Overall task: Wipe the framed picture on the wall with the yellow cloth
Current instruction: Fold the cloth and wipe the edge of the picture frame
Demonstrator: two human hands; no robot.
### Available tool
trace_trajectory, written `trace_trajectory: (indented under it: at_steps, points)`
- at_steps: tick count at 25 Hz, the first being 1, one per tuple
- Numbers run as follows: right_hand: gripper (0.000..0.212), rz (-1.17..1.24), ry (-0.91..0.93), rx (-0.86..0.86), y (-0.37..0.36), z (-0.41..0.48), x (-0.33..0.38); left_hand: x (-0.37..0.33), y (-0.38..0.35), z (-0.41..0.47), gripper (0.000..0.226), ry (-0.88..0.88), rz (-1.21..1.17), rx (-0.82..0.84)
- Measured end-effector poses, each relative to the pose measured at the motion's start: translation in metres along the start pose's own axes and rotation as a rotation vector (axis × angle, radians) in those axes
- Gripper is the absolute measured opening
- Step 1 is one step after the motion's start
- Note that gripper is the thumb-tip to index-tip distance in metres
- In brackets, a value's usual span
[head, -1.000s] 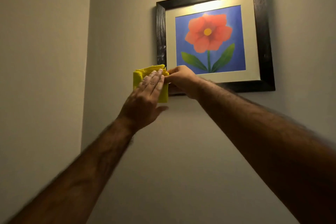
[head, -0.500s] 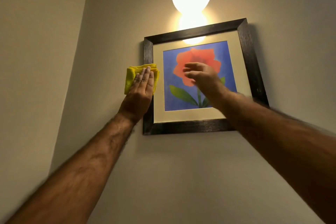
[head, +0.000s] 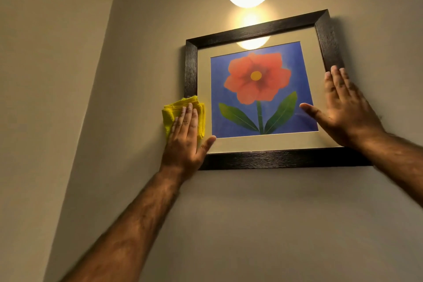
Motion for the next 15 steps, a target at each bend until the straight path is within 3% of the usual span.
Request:
trace_trajectory:
  at_steps: [6,12,15]
  points:
    - [0.113,-0.047,0.014,-0.079,-0.009,-0.003,-0.005,-0.006,-0.009,-0.048,0.087,0.008,-0.009,-0.042]
    - [0.112,-0.048,0.033,-0.114,-0.012,-0.001,-0.005,0.01,0.003,0.069,0.105,0.089,-0.02,0.004]
    - [0.112,-0.05,0.022,-0.147,-0.014,-0.002,-0.008,0.025,0.006,0.131,0.098,0.114,0.003,0.024]
Point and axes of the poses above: each hand's wrist, its own z-axis towards the middle knuckle, its own y-axis out of the back of the hand, x = y × z, the point moved 1 cm from there along z, towards the middle knuckle, and after that the axes turned 2 degrees about -y, right-handed, at the moved point
